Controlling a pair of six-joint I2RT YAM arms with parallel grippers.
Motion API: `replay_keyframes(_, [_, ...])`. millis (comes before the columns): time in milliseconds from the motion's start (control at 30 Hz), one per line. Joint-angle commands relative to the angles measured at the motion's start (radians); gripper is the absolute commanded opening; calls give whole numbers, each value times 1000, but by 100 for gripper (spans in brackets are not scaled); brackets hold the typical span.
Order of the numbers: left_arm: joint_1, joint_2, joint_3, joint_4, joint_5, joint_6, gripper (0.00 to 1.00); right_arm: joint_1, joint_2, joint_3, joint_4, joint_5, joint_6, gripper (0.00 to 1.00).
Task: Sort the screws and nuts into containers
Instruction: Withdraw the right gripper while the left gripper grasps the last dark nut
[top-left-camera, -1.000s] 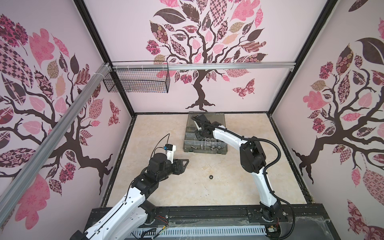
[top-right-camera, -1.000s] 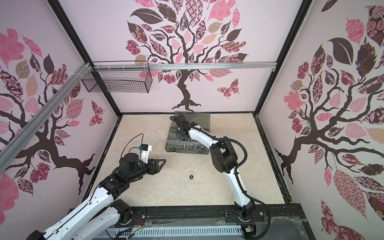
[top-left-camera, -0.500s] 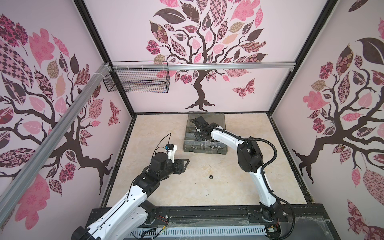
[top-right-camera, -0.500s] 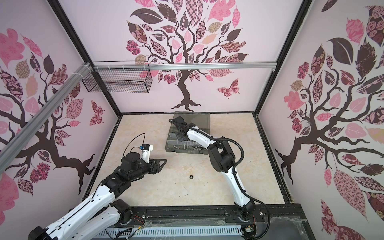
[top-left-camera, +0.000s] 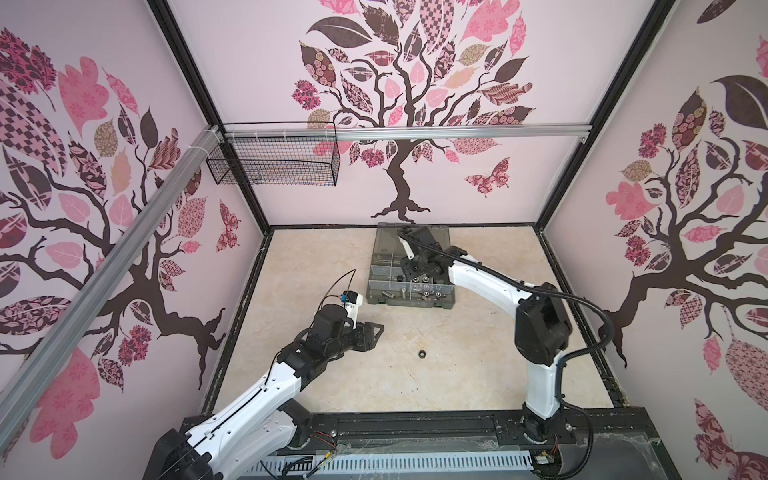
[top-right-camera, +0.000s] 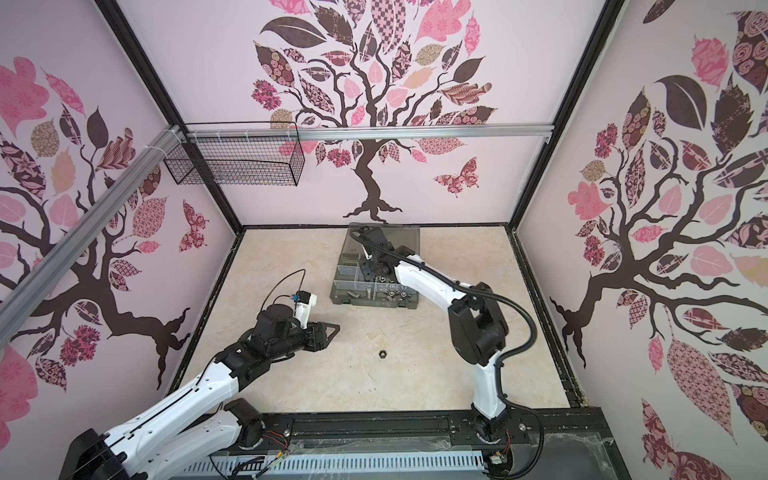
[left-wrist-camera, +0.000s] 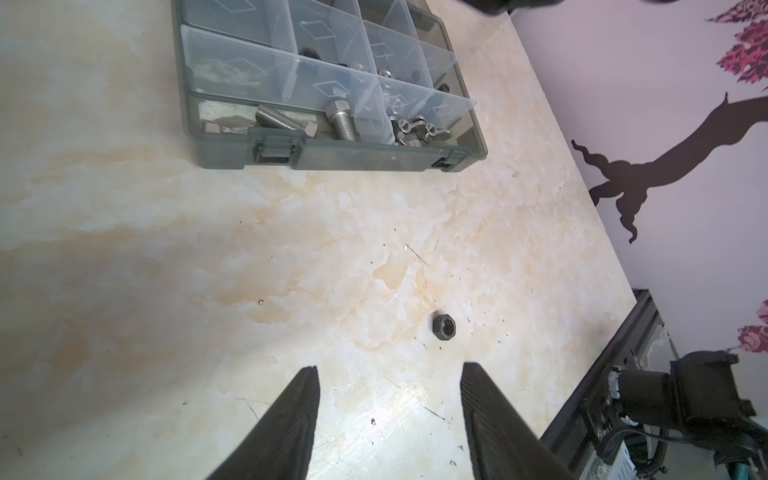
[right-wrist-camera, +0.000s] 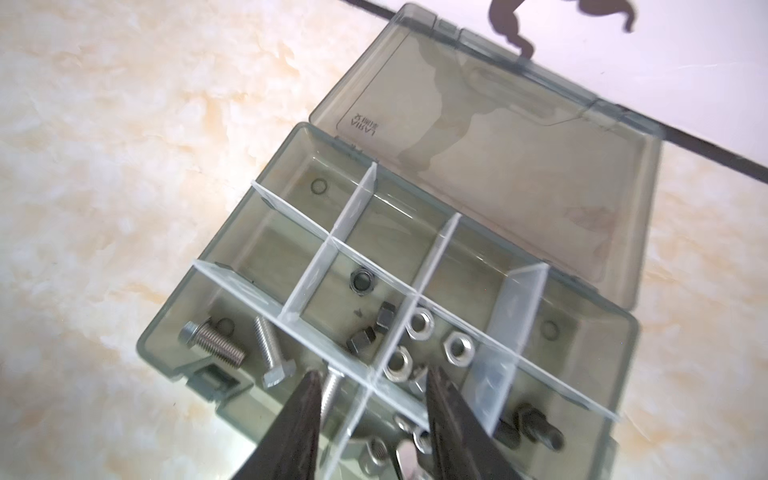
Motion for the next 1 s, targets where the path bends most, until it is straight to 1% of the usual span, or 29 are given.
replay_keyframes(0, [-52,41,45,8,-50,51,58,-26,-167,-168,85,-33,45,45])
replay_keyframes(100, [-74,100,73,-5,-62,64,57,-47,-290,-332,110,-44,69,45])
replay_keyframes(300, [-123,236,150,-43,-65,135,56,-68,-516,-628,108,-14,123,45])
replay_keyframes(433, [-195,354,212,-49,-74,201,54,-69,-624,-781,103,12,147,46])
replay_keyframes(533, [-229,457,274,-72,-72,215,52,-71,-678,-839,64,8,170,46])
replay_keyframes(700, [-279,573,338,-92,-71,248,50,-70,-753,-901,64,-3,232,47])
replay_keyframes(833, [-314,632,370,-105,-68,278,49,-71,-749,-900,54,-2,243,47])
replay_keyframes(967, [-324,675,382,-99,-48,288,48,-71,-739,-888,34,-9,244,47])
